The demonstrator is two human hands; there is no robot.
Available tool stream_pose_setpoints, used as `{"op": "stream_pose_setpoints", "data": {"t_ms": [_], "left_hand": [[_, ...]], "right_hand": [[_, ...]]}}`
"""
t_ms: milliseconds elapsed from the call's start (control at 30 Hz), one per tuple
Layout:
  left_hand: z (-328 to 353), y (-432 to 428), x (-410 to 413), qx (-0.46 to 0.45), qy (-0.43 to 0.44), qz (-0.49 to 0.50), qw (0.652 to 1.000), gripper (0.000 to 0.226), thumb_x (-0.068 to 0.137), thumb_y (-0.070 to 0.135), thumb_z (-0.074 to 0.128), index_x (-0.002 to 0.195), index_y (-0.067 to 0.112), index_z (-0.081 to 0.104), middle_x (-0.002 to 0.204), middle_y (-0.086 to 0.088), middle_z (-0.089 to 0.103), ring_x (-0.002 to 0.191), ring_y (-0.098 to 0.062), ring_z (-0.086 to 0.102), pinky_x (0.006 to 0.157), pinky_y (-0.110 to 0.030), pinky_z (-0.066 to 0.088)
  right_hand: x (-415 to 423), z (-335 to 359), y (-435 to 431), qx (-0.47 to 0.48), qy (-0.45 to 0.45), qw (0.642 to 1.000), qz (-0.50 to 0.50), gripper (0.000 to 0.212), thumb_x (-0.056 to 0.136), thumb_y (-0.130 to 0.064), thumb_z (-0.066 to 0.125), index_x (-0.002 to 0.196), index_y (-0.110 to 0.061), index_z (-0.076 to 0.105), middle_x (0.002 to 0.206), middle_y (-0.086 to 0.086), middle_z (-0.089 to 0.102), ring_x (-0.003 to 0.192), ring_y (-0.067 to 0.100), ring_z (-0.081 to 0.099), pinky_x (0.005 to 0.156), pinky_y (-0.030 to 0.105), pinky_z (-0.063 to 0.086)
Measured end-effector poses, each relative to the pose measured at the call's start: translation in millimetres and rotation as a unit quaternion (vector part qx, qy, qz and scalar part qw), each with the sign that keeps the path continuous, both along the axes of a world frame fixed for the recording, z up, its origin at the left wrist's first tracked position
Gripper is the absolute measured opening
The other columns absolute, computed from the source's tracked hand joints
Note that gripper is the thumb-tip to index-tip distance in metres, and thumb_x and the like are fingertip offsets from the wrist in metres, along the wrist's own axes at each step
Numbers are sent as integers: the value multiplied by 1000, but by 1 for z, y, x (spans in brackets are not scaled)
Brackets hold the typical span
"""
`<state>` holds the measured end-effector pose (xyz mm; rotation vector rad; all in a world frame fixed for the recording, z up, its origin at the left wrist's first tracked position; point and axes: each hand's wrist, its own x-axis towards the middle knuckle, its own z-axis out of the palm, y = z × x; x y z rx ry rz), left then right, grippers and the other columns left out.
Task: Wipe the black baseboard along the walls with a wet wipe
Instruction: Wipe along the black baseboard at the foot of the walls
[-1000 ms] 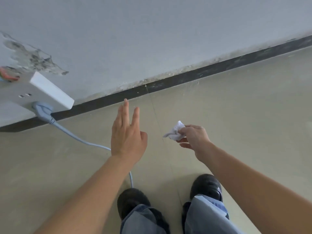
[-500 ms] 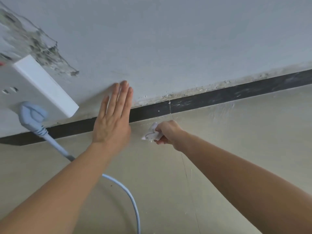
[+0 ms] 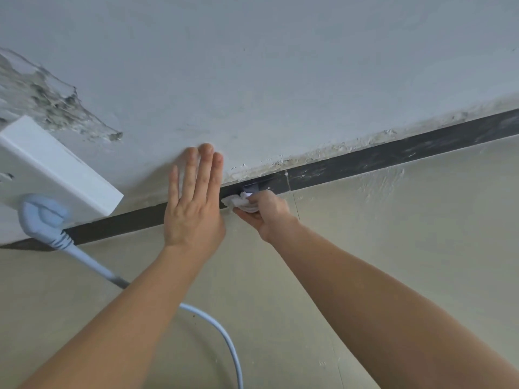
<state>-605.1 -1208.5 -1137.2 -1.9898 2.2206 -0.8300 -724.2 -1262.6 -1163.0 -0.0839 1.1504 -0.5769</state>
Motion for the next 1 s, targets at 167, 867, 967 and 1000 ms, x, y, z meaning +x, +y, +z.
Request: {"op": "stream_pose_setpoints", "data": {"t_ms": [167, 867, 967, 1000], "left_hand": [[0, -4, 16, -1, -9, -40, 999, 84, 77, 5, 38, 151, 7, -1, 156, -5, -22, 144, -24, -18, 118, -45, -1], [-3, -5, 6, 18, -22, -8, 1000, 115, 64, 11, 68, 148, 2, -11, 153, -12, -28, 142, -30, -24, 117, -45, -9], [-6, -6, 4, 20, -9, 0, 1000, 125, 60, 11, 74, 146, 4, -17, 152, -11, -31, 141, -30, -26, 116, -44, -12], [-7, -7, 4, 18, -8, 2, 1000, 128, 59, 11, 75, 146, 4, -19, 152, -11, -30, 141, -30, -26, 116, -44, -12]], "right_hand": [[-38, 4, -8, -16, -10, 996, -84, 14, 81, 13, 44, 82, 6, 56, 82, 22, 65, 70, 27, 67, 69, 30, 61], [-80, -6, -16, -12, 9, 985, -170, 14, 81, 11, 45, 86, 4, 56, 74, 14, 59, 58, 21, 61, 70, 30, 60], [-118, -10, -23, 0, 31, 962, -271, 13, 84, 7, 47, 91, 4, 57, 99, 22, 61, 72, 25, 65, 78, 33, 59], [-129, -7, -23, 6, 33, 951, -308, 13, 85, 4, 47, 92, 4, 57, 104, 23, 62, 77, 27, 66, 77, 33, 59]]}}
